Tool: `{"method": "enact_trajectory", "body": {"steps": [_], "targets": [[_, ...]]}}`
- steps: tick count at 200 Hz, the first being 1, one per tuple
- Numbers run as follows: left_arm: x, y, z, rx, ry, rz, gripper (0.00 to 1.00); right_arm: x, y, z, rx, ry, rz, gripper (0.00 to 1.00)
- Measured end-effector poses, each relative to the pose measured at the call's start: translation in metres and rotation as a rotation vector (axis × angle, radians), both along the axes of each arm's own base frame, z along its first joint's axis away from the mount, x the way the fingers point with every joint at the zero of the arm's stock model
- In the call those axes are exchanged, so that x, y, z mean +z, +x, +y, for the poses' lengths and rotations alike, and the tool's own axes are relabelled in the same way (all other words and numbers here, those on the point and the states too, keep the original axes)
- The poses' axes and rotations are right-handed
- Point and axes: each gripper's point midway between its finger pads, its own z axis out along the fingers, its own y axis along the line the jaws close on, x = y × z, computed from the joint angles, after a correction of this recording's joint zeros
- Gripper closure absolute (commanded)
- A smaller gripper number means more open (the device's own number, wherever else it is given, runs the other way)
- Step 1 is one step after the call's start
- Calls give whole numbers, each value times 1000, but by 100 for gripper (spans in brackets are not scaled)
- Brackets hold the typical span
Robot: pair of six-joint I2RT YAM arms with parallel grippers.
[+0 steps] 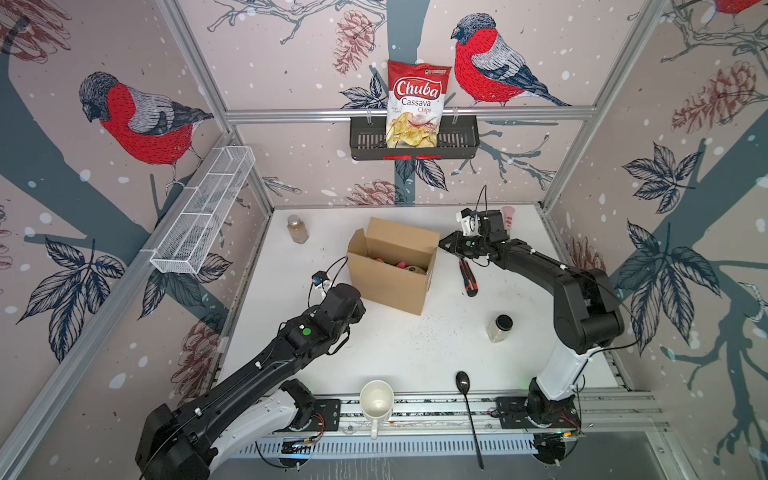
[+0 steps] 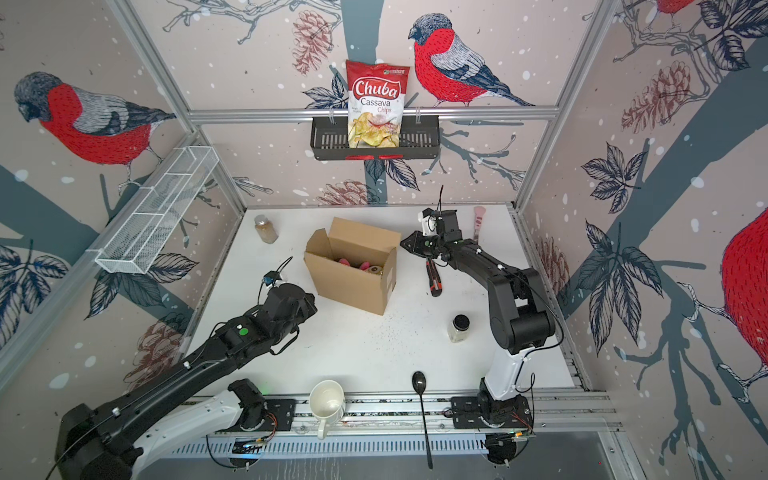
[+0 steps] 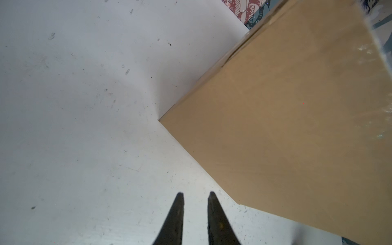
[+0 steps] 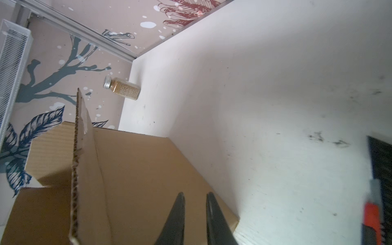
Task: Unpack the express box
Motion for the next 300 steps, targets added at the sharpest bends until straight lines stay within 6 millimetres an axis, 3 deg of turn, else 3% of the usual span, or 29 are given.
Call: {"method": "enact_trajectory", "body": {"steps": [40, 77, 166, 225, 264, 300], "targets": [[-42, 12, 32, 146, -82, -31, 77, -4, -11, 11, 78, 65, 8, 87], [-43, 36, 35, 182, -155, -88, 77, -12, -27, 16, 122, 90, 28, 86], [-51, 94, 11, 114, -268, -130, 77, -12, -88, 18, 159, 112, 60, 86], [-42, 122, -18, 17, -332, -160, 77, -10, -128, 30, 177, 85, 62, 85], [-32, 124, -25, -34, -348, -181, 76, 6, -137, 7, 64, 27, 42, 84], [-34, 125, -14, -41, -352, -173, 76, 50, -141, -29, -115, -66, -9, 77]]}}
